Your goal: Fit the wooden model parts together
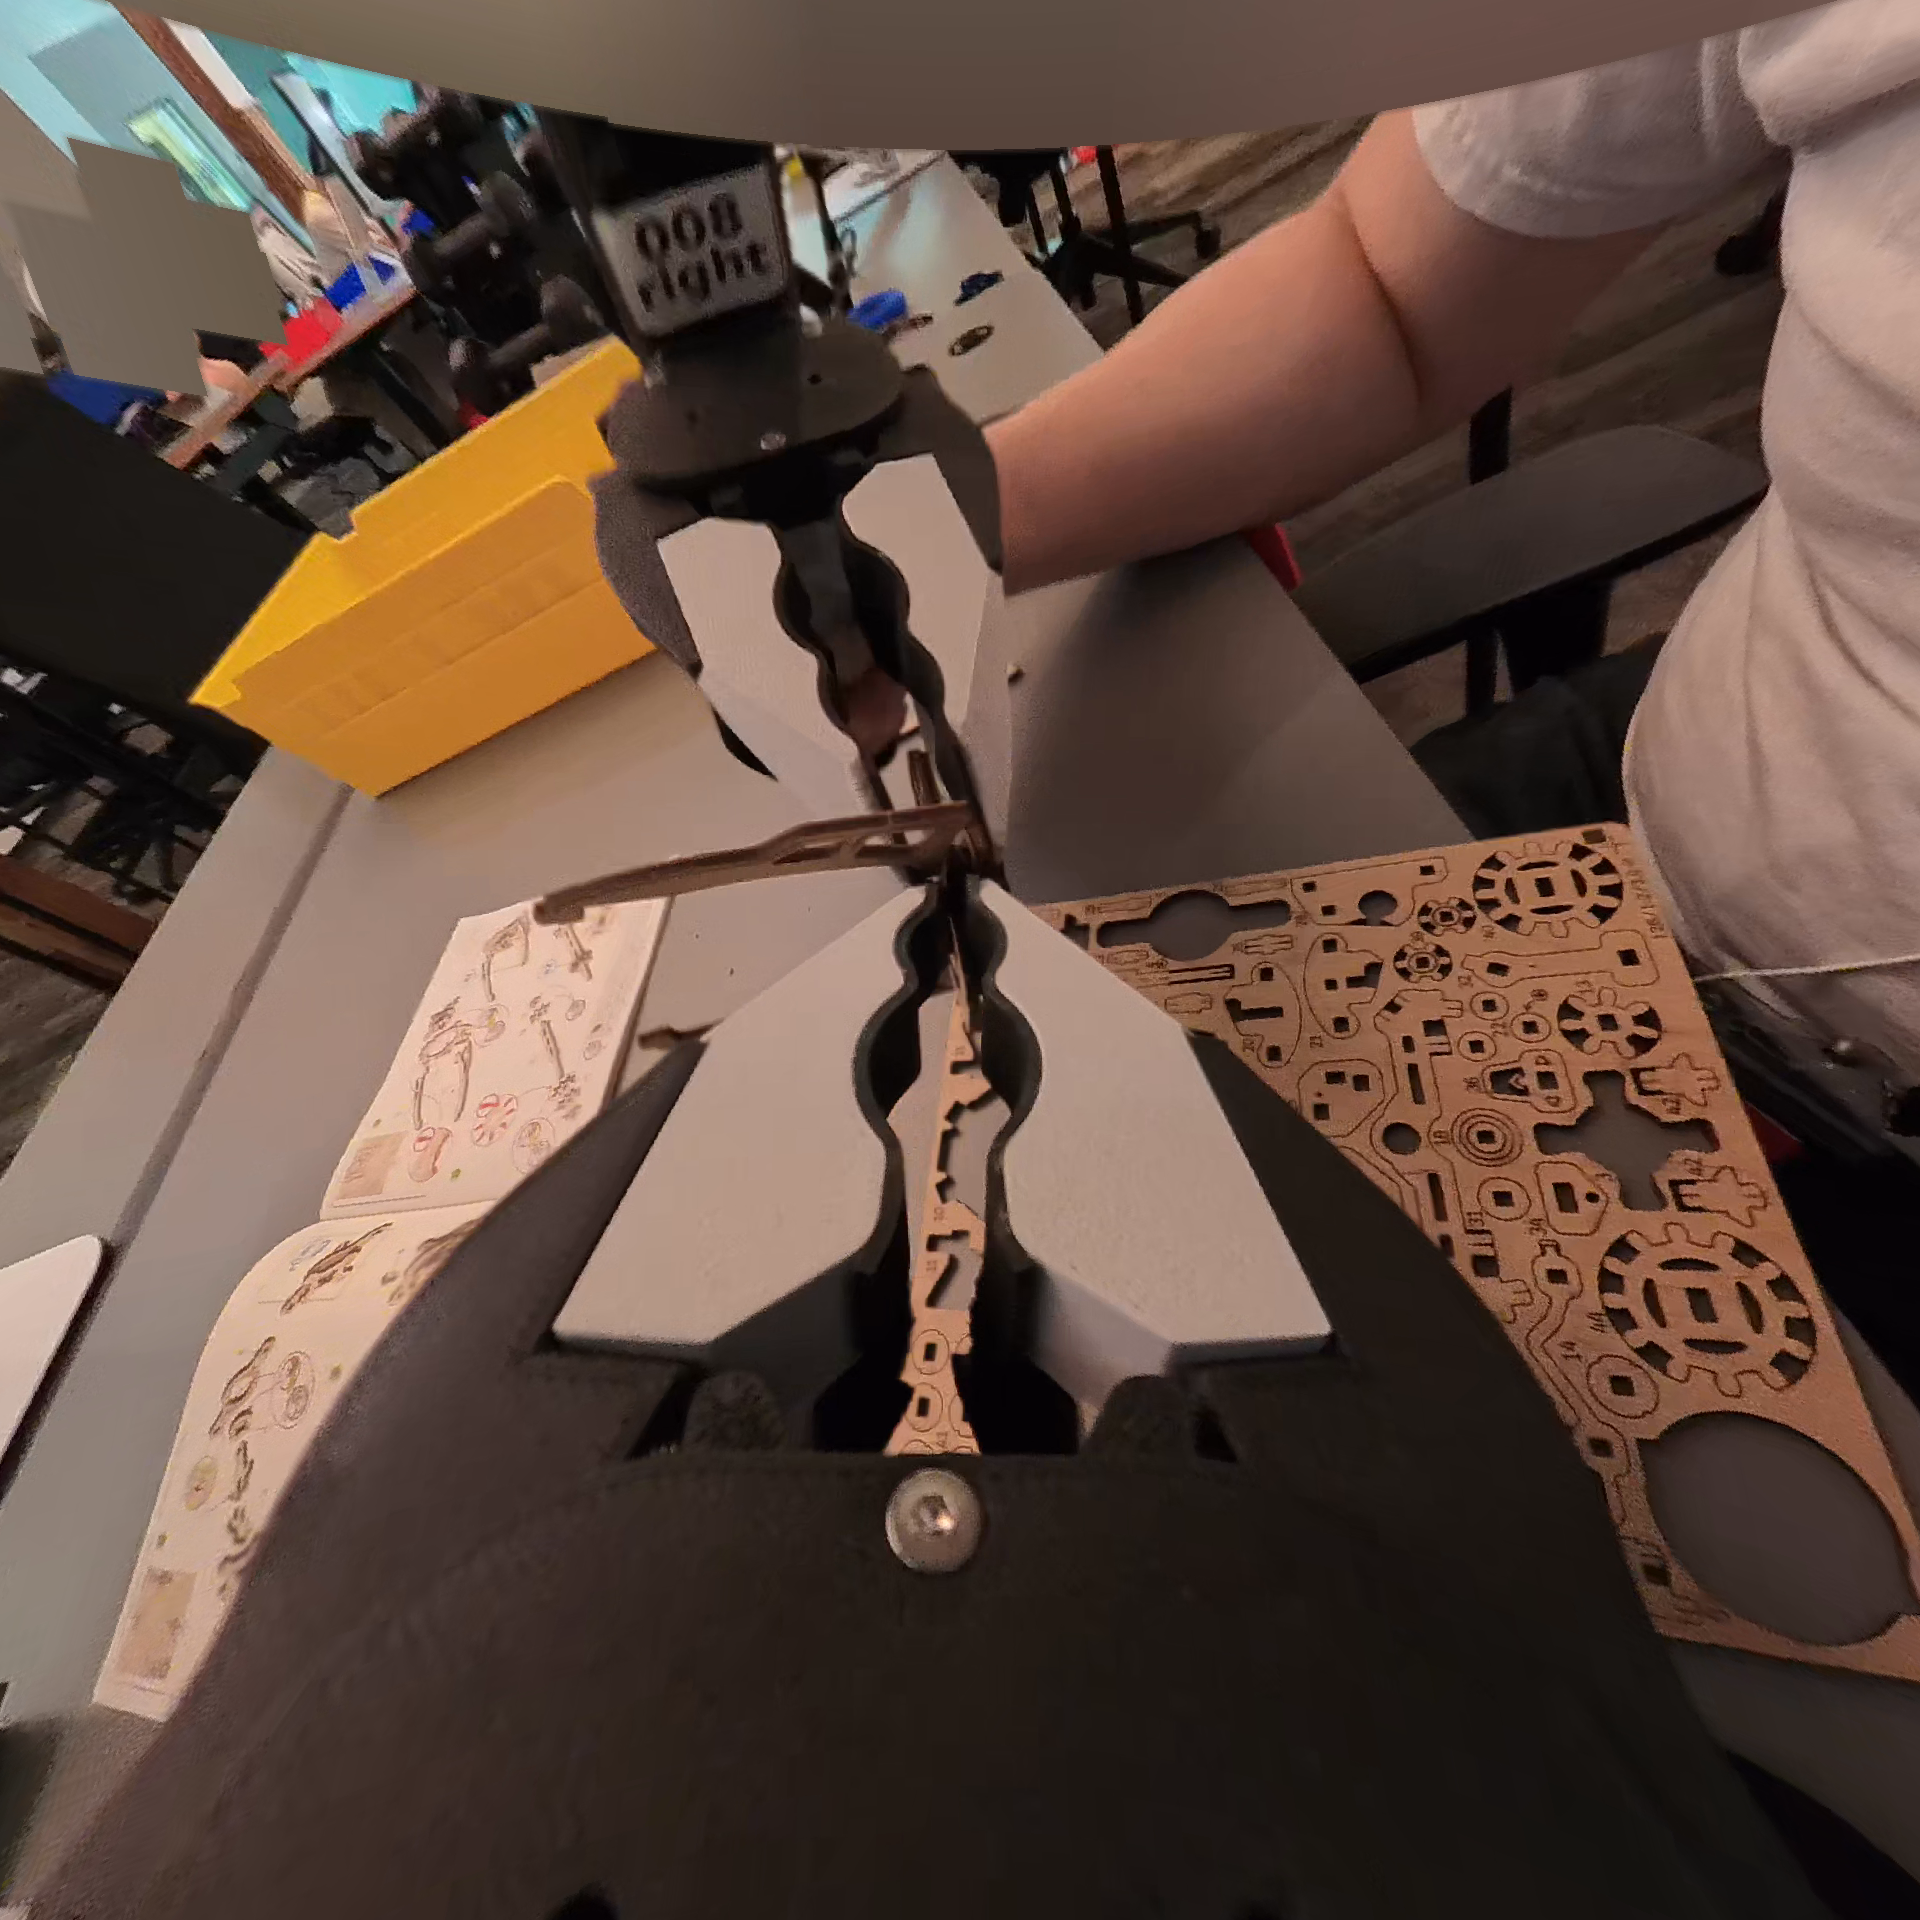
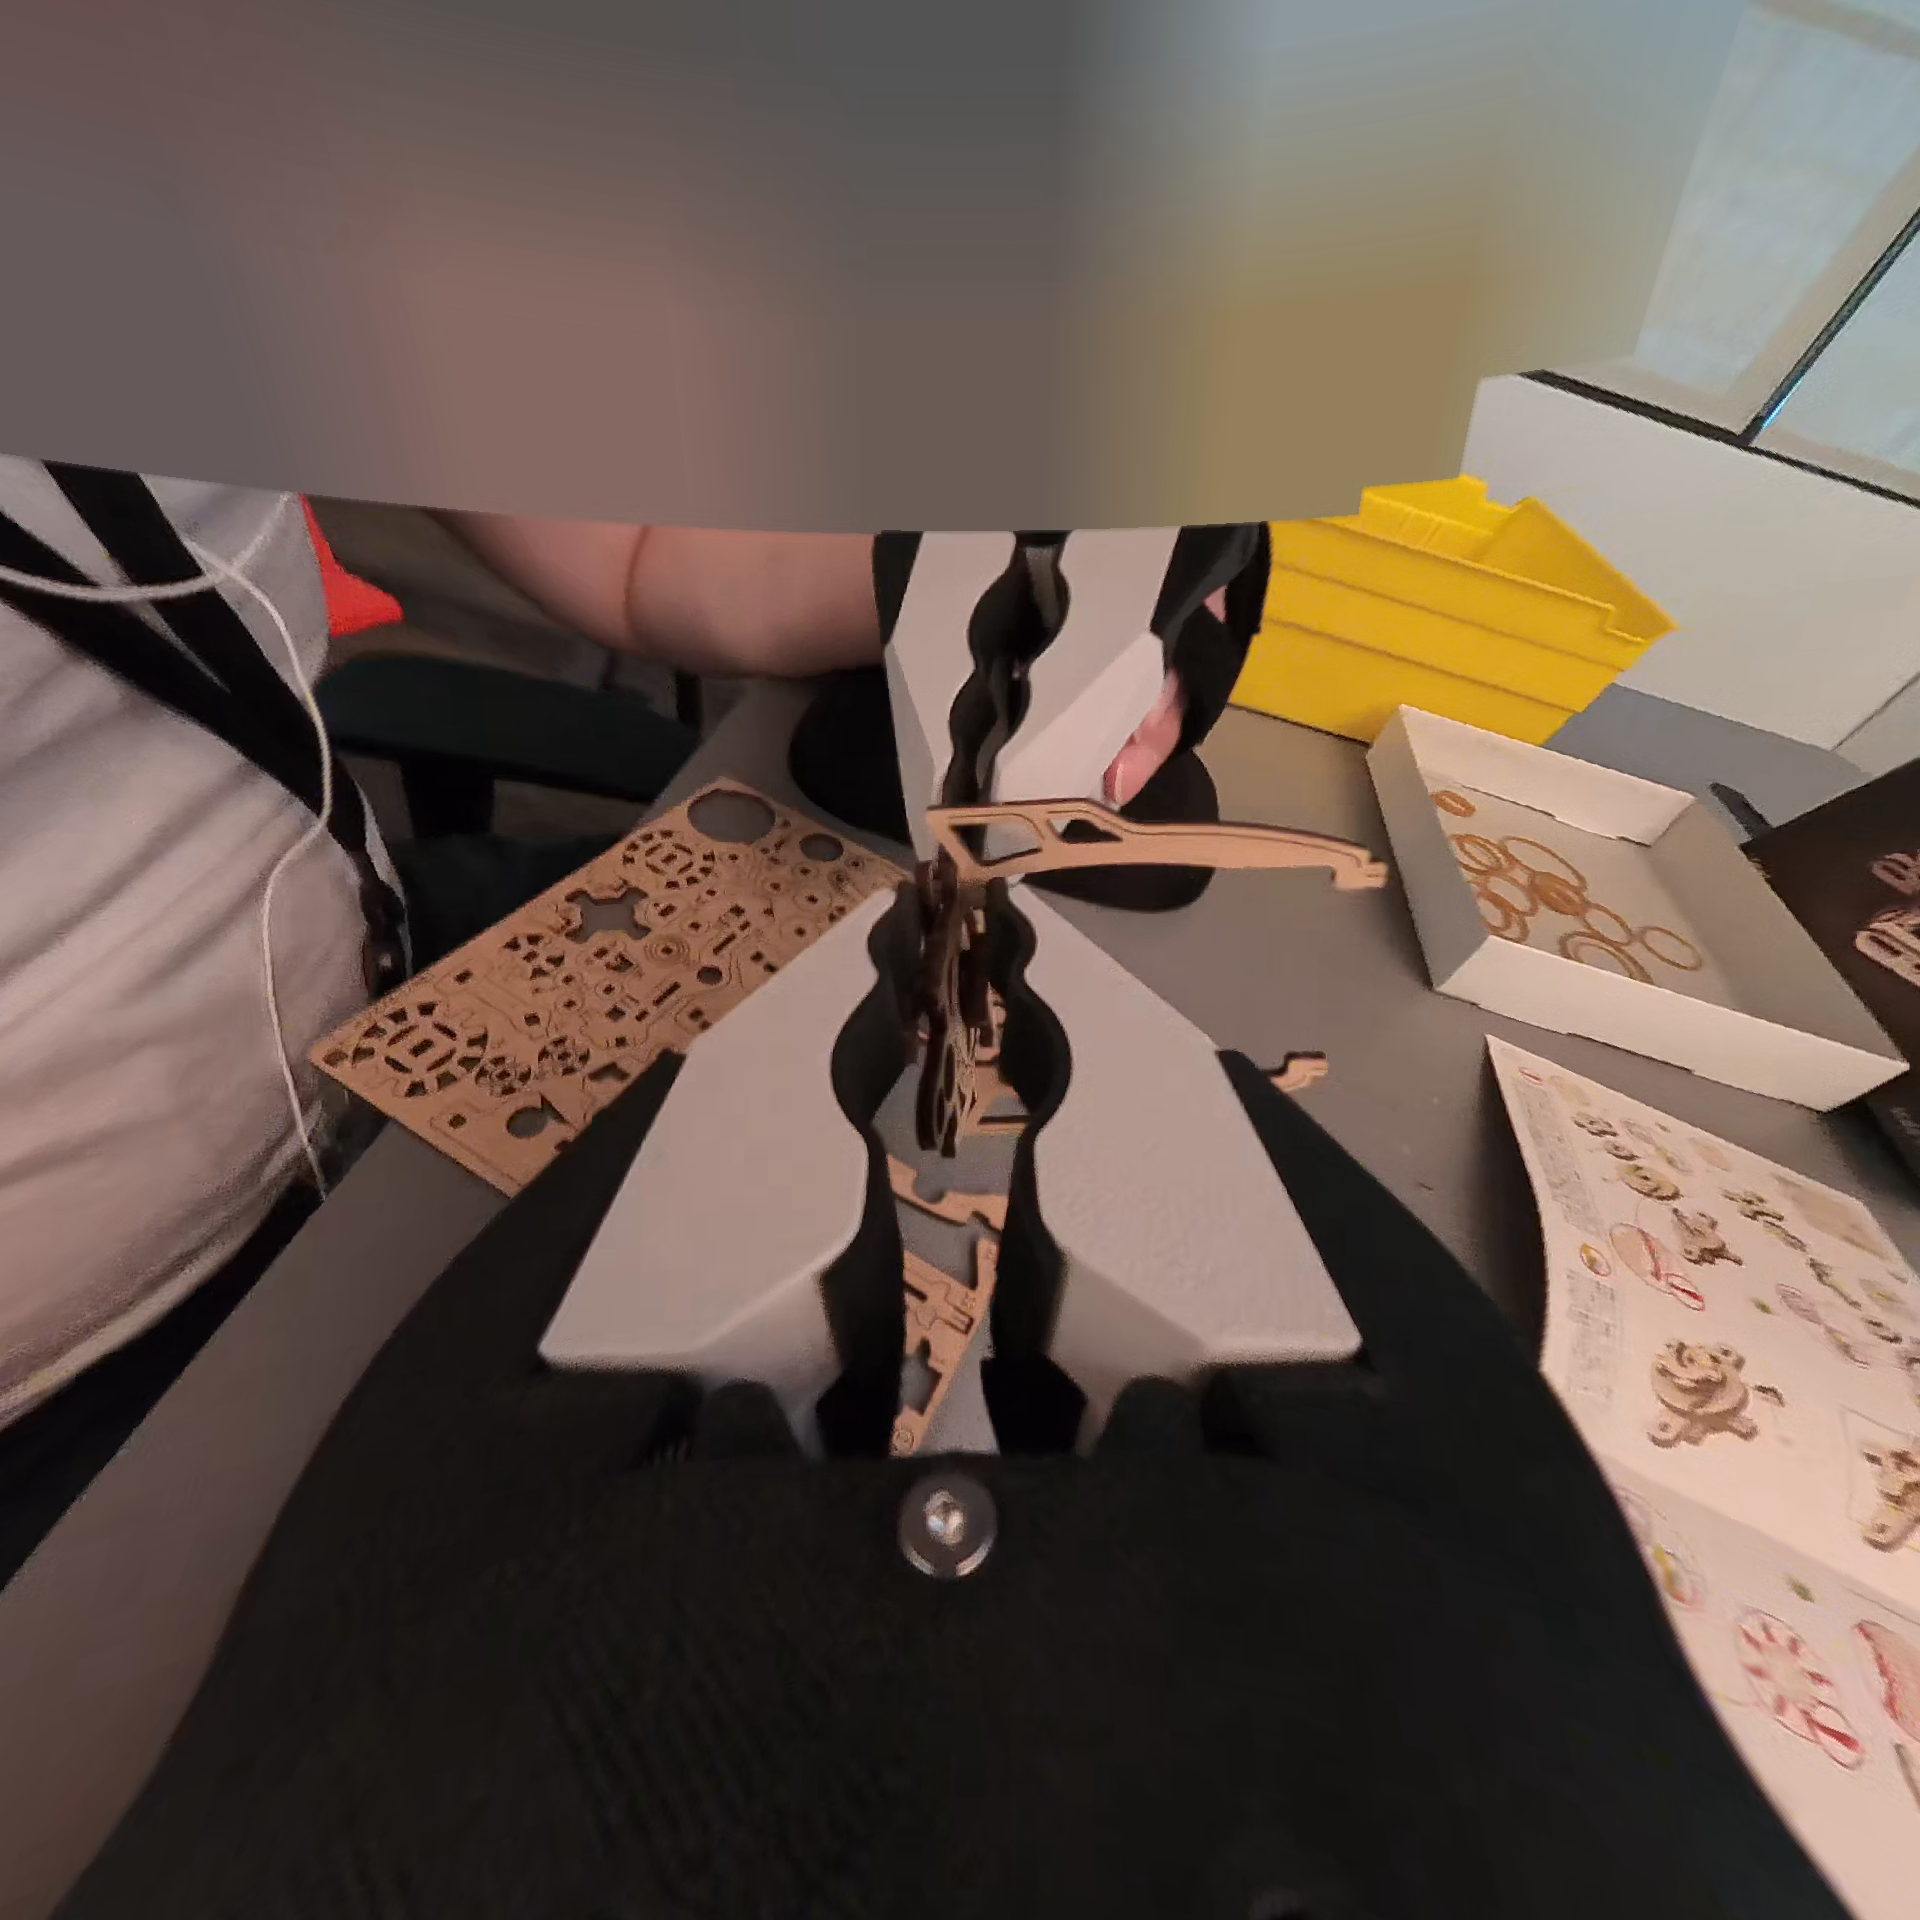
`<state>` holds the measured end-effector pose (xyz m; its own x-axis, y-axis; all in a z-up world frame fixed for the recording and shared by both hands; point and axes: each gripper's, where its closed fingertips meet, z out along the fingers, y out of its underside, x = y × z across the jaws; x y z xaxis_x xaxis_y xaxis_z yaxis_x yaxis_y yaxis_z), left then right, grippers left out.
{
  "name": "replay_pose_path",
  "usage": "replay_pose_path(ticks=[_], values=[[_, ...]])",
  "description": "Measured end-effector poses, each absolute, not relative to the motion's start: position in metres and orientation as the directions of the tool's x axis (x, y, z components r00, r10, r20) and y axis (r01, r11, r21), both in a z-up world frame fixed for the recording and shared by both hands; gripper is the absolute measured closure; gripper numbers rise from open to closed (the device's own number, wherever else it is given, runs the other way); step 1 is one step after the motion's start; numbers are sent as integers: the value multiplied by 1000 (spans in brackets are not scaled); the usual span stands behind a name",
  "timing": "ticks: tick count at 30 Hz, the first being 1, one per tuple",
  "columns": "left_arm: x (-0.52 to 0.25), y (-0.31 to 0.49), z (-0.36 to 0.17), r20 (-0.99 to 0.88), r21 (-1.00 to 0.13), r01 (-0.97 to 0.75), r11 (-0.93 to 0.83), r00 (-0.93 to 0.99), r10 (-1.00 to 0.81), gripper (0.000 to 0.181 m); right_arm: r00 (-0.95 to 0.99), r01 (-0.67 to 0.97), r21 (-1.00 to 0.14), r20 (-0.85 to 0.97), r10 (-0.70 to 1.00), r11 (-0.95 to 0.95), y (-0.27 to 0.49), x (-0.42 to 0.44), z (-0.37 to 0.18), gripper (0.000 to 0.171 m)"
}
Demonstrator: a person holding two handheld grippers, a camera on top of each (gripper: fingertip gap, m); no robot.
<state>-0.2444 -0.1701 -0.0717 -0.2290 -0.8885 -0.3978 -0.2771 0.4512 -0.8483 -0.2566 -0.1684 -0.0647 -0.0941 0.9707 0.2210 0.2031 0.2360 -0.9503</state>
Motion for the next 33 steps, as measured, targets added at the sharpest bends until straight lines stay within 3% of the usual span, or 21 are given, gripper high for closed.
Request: replay_pose_path(ticks=[6,9,23,24,25,33], values=[[-245,-157,-62,-419,-855,-273,441,-136,-898,176,-37,159,-967,198,979,202,-158,-256,-58,160],[-246,-151,-60,-417,-857,-284,430,-108,-902,161,-30,159,-965,208,978,210,-158,-258,-58,160],[-250,-157,-64,-357,-872,-294,390,-161,-920,166,-28,163,-955,245,969,246,-160,-260,-59,160],[-251,-162,-66,-341,-873,-296,387,-195,-919,153,-23,157,-955,251,968,251,-159,-260,-57,160],[-251,-163,-67,-327,-876,-300,377,-206,-922,152,-19,151,-957,250,968,250,-159,-259,-55,160],[-247,-163,-58,-372,-881,-243,406,-172,-912,163,-31,149,-951,268,963,270,-163,-263,-57,160]])
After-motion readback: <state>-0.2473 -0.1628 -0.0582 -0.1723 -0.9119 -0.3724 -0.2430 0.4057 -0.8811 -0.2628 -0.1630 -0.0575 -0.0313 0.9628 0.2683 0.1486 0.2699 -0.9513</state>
